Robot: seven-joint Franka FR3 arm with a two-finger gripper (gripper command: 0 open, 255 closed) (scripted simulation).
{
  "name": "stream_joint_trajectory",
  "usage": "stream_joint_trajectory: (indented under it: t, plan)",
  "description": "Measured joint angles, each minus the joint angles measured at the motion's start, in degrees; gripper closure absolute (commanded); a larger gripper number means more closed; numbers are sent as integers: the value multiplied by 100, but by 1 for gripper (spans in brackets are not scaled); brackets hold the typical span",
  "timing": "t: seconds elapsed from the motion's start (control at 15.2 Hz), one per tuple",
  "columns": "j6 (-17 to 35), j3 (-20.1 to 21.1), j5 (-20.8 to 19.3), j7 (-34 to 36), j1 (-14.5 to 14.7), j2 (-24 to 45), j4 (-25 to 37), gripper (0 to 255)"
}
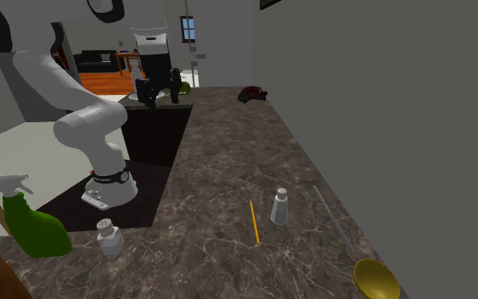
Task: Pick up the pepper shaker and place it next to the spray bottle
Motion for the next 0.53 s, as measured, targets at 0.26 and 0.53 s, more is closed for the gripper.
stream_joint_trajectory:
  t: [0.26, 0.53]
  plan:
    - [392, 15, -46, -47, 16, 294, -37, 0]
    - [1096, 7, -148, -157, 36, 1040, 135, 0]
